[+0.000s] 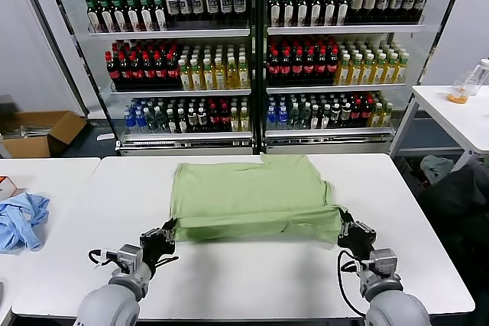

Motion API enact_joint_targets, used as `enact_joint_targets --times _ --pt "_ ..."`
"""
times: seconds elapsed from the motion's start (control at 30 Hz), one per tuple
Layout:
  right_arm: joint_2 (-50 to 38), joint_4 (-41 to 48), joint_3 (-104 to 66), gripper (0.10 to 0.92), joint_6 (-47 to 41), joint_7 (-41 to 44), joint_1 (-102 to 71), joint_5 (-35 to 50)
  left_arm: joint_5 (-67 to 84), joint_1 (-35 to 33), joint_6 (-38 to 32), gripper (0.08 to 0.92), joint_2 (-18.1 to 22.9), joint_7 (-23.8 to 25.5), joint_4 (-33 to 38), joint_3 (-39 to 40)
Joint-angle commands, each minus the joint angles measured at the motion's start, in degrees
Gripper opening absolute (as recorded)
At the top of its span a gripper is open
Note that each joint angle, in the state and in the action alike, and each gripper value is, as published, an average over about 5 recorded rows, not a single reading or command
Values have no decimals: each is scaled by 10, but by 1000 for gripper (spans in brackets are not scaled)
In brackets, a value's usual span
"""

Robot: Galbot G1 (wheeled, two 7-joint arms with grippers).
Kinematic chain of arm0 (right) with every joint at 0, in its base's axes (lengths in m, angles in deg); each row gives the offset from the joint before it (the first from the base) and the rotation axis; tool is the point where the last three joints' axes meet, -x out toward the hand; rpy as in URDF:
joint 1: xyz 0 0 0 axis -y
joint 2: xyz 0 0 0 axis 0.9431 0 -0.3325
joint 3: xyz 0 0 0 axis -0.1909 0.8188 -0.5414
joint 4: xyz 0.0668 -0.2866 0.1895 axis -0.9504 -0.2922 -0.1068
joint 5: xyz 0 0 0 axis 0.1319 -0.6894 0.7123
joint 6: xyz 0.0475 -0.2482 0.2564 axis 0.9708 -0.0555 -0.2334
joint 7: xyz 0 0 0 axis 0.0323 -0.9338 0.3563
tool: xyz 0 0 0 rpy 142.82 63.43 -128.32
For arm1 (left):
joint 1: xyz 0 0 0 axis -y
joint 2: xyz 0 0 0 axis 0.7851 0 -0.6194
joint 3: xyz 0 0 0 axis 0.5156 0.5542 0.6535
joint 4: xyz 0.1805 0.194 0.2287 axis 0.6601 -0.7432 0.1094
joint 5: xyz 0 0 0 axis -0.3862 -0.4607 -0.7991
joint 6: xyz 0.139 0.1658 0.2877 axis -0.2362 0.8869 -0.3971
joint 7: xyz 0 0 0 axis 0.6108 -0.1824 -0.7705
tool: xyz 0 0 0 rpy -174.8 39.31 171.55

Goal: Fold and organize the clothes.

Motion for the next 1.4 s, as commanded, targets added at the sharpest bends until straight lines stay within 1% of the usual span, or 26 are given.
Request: enact_joint_targets --times 0.03,0.2,0.27,0.33,0.57,0.67,0.8,0.93,1.07,1.17,1.23,1.3,1.4 --pt "2 56 30 105 -4 2 43 -19 -19 29 -8 94 10 -8 -45 15" --pt "10 64 40 107 -23 7 47 -29 -26 29 -11 94 17 -8 -51 19" --pt "12 62 42 126 -29 12 44 -32 -29 27 -11 105 19 -9 -51 19" --pt "13 55 42 171 -28 16 37 -33 -29 22 -12 132 21 -10 -47 17" --pt "10 -9 10 370 -9 16 -24 -35 -28 -24 -16 330 30 -18 -17 -3" --pt "12 -22 -3 456 -8 10 -49 -35 -27 -42 -19 417 36 -21 -14 -9" --pt "18 2 -5 569 -21 -5 -44 -32 -25 -42 -20 530 40 -25 -27 -9" --pt "24 33 5 690 -45 -15 -19 -23 -24 -23 -18 642 40 -28 -47 -6" --pt "30 57 15 789 -63 -21 2 -5 -23 -6 -16 759 39 -29 -64 -1" --pt "32 67 19 813 -67 -23 9 15 -23 0 -16 809 38 -29 -73 2" --pt "32 69 20 786 -66 -23 10 26 -20 1 -17 812 37 -28 -74 2" --pt "31 68 21 741 -65 -22 9 33 -17 0 -17 785 37 -27 -72 3" --pt "29 65 21 654 -65 -20 5 39 -11 -3 -18 705 36 -23 -68 3"
